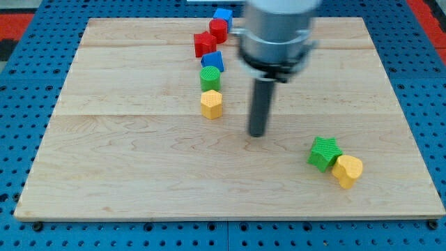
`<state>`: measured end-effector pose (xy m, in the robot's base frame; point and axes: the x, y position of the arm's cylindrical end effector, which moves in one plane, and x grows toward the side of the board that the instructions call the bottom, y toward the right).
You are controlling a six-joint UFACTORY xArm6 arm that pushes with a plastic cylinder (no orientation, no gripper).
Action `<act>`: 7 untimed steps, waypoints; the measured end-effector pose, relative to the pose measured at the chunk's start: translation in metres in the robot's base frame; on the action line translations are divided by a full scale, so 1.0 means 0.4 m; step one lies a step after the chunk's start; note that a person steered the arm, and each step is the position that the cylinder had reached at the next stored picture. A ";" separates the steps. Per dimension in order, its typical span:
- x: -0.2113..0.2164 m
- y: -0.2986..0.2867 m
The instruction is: Place hexagon horizontally right to green circle
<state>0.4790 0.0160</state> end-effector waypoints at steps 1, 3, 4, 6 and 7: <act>-0.010 -0.183; -0.151 -0.161; -0.125 -0.003; -0.005 0.033; -0.049 0.187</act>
<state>0.4593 0.0910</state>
